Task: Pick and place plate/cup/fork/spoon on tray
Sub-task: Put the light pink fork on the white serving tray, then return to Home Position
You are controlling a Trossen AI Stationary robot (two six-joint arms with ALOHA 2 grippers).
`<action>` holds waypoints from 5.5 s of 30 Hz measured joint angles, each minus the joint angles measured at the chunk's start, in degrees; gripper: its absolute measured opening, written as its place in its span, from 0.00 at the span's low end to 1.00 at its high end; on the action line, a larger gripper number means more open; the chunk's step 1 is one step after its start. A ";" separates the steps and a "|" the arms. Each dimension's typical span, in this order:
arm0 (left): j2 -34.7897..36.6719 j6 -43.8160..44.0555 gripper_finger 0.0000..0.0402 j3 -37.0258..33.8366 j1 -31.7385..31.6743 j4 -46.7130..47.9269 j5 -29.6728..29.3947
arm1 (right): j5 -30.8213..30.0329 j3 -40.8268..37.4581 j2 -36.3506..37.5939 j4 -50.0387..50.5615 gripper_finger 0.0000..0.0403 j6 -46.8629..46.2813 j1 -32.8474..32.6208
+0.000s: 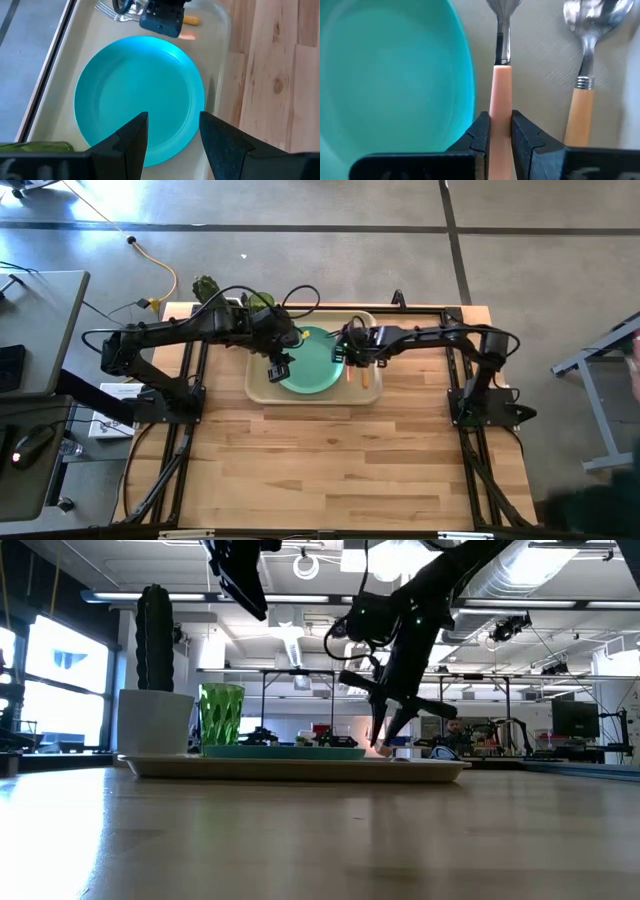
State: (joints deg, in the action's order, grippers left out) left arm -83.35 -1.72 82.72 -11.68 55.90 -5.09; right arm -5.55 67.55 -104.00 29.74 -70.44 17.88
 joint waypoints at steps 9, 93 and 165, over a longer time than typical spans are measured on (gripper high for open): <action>0.00 -0.04 0.41 0.00 0.00 0.00 -0.05 | 1.79 0.00 -2.66 1.33 0.07 -0.92 0.15; 0.00 -1.39 0.41 0.00 0.02 0.02 -0.03 | 2.61 1.91 -4.40 4.61 0.28 -0.82 1.28; 4.31 1.08 0.41 -0.35 0.67 0.99 2.52 | -2.97 14.72 -8.60 23.85 0.28 1.50 -2.62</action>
State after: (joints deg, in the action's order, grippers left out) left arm -79.04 -0.64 82.37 -11.01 56.89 -2.57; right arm -8.52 82.27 -112.60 53.59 -68.93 15.26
